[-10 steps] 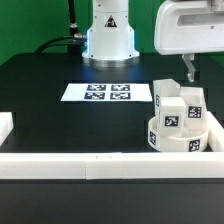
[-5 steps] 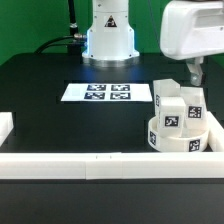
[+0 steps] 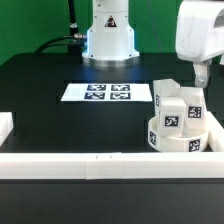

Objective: Assemble stool

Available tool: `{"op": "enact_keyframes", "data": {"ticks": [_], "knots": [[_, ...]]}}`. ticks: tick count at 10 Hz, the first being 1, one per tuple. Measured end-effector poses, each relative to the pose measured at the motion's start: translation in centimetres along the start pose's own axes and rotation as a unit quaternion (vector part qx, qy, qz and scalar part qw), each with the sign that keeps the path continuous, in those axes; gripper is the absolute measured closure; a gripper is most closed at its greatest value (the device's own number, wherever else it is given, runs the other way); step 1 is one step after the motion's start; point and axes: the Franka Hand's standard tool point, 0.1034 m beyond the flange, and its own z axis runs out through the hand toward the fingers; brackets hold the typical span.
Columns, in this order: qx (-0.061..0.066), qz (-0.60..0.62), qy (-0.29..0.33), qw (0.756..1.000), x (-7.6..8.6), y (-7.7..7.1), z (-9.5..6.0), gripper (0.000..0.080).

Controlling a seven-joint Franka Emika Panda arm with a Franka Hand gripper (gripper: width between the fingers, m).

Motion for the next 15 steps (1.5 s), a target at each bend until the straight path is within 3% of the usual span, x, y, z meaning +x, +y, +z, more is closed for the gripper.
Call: {"op": "enact_keyframes", "data": {"ticks": [3, 5, 9, 10, 11, 12, 15], "knots": [[0.001, -0.133, -0.015, 0.991, -0.8, 0.3, 1.5, 0.0151], [0.008, -0.209, -0.024, 0.978, -1.7, 0.5, 2.6, 0.0151], [0.010, -0.204, -0.027, 0.979, -1.9, 0.6, 2.9, 0.0163], [0.010, -0.203, -0.027, 0.979, -1.9, 0.6, 3.0, 0.0330], [0.010, -0.195, -0.027, 0.980, -2.0, 0.6, 3.0, 0.0330], [0.009, -0.187, -0.027, 0.982, -2.0, 0.6, 3.0, 0.0462], [0.019, -0.061, -0.037, 0.997, -2.3, 0.3, 3.1, 0.0462]]}}
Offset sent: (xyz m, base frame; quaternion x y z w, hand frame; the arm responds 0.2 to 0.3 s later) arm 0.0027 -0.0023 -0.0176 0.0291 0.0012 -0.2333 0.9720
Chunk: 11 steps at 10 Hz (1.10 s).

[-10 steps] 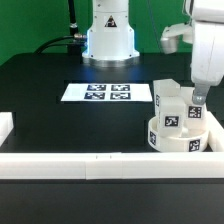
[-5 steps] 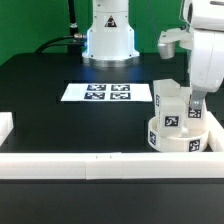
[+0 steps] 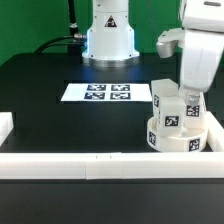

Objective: Assemble stool

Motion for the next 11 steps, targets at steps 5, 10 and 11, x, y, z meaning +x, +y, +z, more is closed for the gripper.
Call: {"op": "enact_keyframes", "data": {"ticks": [5, 10, 11], "knots": [[0.011, 0.278, 0.000, 0.960, 0.22, -0.50, 0.06, 0.0462], [0.017, 0.455, 0.000, 0.890, 0.27, -0.61, 0.07, 0.0462], [0.028, 0.527, 0.002, 0.850, 0.45, -0.81, 0.06, 0.0462]]}}
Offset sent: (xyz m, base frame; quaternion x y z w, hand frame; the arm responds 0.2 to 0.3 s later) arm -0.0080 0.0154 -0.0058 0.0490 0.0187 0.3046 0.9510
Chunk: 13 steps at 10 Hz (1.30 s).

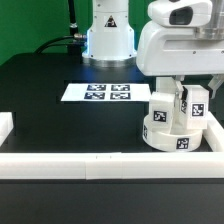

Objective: Assemble stool

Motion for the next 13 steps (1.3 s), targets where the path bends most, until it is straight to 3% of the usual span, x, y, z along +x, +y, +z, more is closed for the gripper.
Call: {"op": "enact_keyframes", "data": {"ticks": [2, 8, 9, 11, 13], "knots": [[0.029, 0.126, -0.007, 0.992, -0.01, -0.43, -0.02, 0.0462], [0.032, 0.326, -0.011, 0.945, 0.07, -0.79, -0.07, 0.0462], [0.043, 0.383, -0.010, 0.923, 0.09, -0.84, -0.04, 0.0462], [0.083, 0.502, -0.003, 0.861, 0.13, -0.77, 0.04, 0.0462], [0.086, 0.551, -0.009, 0.830, 0.14, -1.00, 0.01, 0.0462]]}}
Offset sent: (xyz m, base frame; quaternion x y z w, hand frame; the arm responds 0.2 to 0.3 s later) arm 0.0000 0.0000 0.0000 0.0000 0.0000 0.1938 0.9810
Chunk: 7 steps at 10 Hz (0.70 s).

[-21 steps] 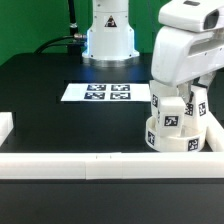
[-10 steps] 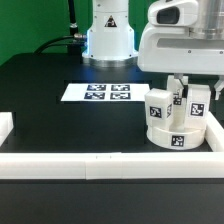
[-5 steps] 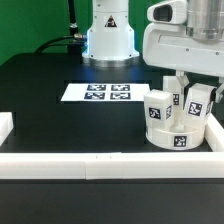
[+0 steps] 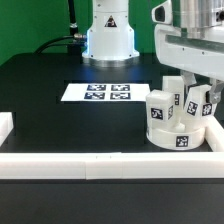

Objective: Assemble stool

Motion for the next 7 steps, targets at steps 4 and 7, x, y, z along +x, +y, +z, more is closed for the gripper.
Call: {"op": "enact_keyframes", "data": {"ticks": [4, 7], "knots": [[0.004, 0.115, -0.004, 0.993, -0.13, -0.08, 0.03, 0.0462], [0.044, 0.282, -0.015, 0.958, -0.60, -0.21, 0.14, 0.0462]]}}
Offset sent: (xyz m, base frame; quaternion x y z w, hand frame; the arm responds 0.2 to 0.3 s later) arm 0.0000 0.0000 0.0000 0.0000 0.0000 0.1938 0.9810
